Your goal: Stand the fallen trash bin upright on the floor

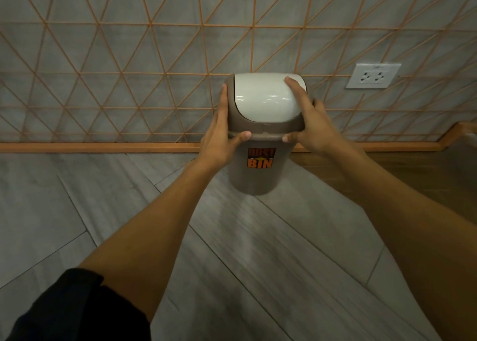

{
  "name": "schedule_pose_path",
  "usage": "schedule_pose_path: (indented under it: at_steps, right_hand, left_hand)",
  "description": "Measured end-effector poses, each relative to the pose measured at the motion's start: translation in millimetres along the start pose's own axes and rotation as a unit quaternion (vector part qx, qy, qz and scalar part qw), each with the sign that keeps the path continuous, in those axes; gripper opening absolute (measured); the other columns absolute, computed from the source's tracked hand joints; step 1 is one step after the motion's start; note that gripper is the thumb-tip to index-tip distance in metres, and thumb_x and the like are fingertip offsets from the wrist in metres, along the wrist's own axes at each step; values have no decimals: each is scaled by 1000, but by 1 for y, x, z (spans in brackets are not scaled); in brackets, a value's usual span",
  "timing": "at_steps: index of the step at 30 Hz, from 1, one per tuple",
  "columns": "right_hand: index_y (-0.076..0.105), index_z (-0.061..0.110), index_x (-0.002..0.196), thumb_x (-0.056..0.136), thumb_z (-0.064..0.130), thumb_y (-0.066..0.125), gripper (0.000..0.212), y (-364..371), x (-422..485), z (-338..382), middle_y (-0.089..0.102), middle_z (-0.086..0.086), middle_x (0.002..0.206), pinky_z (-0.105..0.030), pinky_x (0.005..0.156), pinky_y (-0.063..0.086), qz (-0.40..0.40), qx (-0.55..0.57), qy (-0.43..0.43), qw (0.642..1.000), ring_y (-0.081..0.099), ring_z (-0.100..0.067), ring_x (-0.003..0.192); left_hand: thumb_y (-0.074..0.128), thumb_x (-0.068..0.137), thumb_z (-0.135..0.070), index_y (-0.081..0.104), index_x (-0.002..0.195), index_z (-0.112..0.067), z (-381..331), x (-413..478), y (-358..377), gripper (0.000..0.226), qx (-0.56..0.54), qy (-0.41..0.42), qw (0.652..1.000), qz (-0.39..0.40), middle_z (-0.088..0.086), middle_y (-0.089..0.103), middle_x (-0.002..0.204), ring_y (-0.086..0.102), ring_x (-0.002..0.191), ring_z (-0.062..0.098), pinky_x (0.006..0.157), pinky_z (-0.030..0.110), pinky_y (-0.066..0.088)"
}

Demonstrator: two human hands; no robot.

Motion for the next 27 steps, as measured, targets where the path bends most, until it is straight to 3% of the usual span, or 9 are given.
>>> schedule_pose_path:
  at_steps: [4,13,18,23,27]
  right_hand:
    - [11,48,148,78,-11,67,107,0,-2,3,16,-12,150,-42,106,35,2,-9,3,1000,23,-34,139]
    - [-5,47,148,80,-4,68,111,7,-1,4,18,-19,146,-47,108,34,-8,-69,15,997,31,-40,133]
    - [-17,53,142,81,4,68,116,11,1,7,-2,-22,154,-60,110,28,-11,-139,47,989,21,-54,135]
    - [-17,56,140,80,7,68,115,-6,-7,19,-13,-20,157,-67,107,27,-9,-193,65,979,10,-56,138]
    - [-10,53,143,82,7,62,105,-35,-14,52,-7,-21,156,-72,103,26,3,-226,68,972,8,-57,138]
  left_hand:
    - [67,83,-37,-16,148,-40,0,0,2,106,2,1,1000,1,-2,17,162,27,144,26,110,57,34]
    - [67,85,-29,-28,146,-31,-2,3,7,113,2,-18,1000,16,9,10,162,14,148,30,116,59,23]
    - [68,84,-22,-35,142,-30,-8,5,4,118,42,-42,998,17,10,4,163,4,148,37,116,62,17]
    - [70,79,-20,-36,134,-50,-22,7,-15,123,52,-59,996,35,9,-4,163,4,148,38,107,67,31]
    - [66,85,-18,-28,144,-39,-54,7,-45,113,84,-77,992,50,17,-5,162,8,148,39,114,62,21]
Point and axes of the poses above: each hand's wrist, its own x-axis towards the middle knuckle, its own y-axis out of the palm, z = x × y, the point moved 2 cm from there along x, towards the middle knuckle
